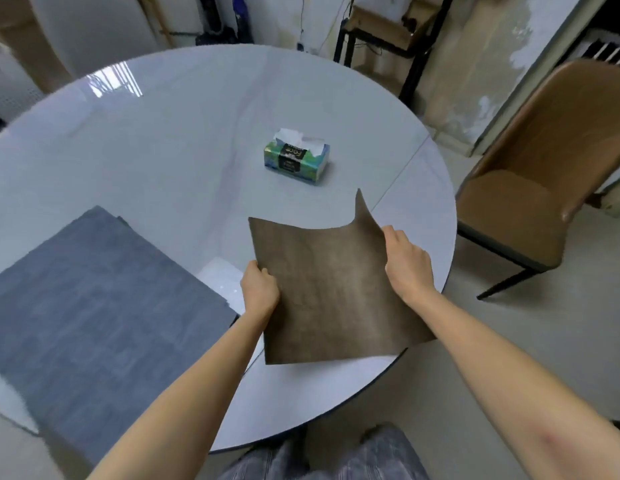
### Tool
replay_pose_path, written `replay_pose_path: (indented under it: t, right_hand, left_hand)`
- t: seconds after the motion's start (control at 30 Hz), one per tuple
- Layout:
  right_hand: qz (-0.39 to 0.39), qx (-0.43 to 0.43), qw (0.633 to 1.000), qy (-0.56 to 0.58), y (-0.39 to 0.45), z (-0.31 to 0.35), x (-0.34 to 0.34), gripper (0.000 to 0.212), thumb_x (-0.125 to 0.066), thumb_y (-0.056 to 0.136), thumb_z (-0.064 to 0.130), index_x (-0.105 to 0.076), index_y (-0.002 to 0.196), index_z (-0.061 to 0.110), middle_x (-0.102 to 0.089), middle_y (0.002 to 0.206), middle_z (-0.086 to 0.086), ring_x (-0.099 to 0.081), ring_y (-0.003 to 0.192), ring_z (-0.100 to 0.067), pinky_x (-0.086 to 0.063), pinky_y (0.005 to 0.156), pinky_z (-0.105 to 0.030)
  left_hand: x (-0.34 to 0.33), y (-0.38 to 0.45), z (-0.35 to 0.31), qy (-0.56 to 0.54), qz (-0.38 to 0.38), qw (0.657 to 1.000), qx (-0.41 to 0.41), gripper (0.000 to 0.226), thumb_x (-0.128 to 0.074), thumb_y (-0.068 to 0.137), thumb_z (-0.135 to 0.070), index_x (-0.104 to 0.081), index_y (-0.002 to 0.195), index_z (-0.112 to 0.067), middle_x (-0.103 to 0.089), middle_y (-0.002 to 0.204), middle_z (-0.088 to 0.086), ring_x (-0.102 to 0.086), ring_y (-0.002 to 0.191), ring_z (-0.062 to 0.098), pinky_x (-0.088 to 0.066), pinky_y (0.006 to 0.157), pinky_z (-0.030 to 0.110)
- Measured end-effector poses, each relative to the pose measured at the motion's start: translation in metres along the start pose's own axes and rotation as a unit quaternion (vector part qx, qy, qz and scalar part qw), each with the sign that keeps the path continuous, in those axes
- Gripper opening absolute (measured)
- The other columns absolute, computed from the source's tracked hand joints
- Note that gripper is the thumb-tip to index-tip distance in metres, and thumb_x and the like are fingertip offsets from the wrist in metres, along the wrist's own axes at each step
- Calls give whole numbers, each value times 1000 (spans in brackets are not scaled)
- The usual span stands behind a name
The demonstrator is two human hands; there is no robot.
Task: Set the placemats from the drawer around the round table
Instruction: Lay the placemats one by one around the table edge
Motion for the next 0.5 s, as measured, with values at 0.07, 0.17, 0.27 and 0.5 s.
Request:
replay_pose_path:
  t: [0.07, 0.17, 0.27, 0.5]
  right_hand:
    - [9, 12, 1000, 17, 24, -10, -8, 50, -37, 85, -11, -40, 131, 9, -54, 107, -14, -51, 73, -33, -36, 61, -35]
    - [20, 15, 998, 53, 63, -34, -21, 48, -35, 85, -10, -41, 130, 9, -56, 108, -16, -56, 85, -37, -37, 66, -35]
    - [50, 54, 994, 80, 93, -50, -33, 52, -34, 86, -9, -38, 135, 9, -57, 115, -16, -55, 95, -37, -42, 73, -38]
    - [110, 140, 980, 89, 114, -53, -51, 54, -33, 88, -6, -33, 139, 12, -52, 126, -16, -56, 99, -39, -43, 80, -41]
  left_hand:
    - [-2, -2, 13, 7, -37, 998, 40, 23, -30, 99, -4, -49, 112, -1, -56, 108, 13, -49, 87, 24, -40, 76, 33]
    - [-11, -7, 27, 19, -90, 992, 80, 18, -32, 98, -6, -47, 108, -5, -59, 107, 15, -51, 84, 25, -41, 73, 35]
    - [-21, -26, 30, 56, -157, 980, 107, 23, -33, 97, -7, -48, 115, -8, -60, 102, 11, -51, 81, 26, -43, 72, 36]
    - [-53, -79, 23, 147, -234, 945, 176, 51, -40, 91, -2, -32, 138, -17, -57, 115, 13, -55, 87, 32, -38, 68, 37]
Point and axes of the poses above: each hand's wrist, its own y-axis towards the middle knuckle, its own x-axis out of the back of the hand, z = x × y, the point moved 4 cm from there along y, towards the middle knuckle
